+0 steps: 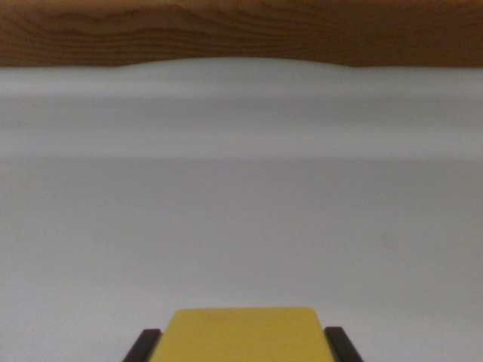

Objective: Pick yellow cube

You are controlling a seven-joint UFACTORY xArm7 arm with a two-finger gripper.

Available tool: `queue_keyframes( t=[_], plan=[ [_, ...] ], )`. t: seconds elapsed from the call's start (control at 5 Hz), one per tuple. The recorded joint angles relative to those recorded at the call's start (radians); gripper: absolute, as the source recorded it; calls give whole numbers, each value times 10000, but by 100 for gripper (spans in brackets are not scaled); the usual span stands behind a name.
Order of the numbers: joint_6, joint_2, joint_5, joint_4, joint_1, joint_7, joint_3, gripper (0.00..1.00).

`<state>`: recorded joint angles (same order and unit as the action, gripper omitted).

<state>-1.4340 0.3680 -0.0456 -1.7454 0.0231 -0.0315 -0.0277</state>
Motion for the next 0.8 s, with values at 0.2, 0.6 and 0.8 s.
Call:
queue_keyframes(
  t=[0.2,0.6,0.8],
  plan=[
    [-273,-95,8,-179,0,12,-3,100],
    [-496,-172,14,-324,-1,22,-5,100],
    [-496,-172,14,-324,-1,22,-5,100]
  ],
)
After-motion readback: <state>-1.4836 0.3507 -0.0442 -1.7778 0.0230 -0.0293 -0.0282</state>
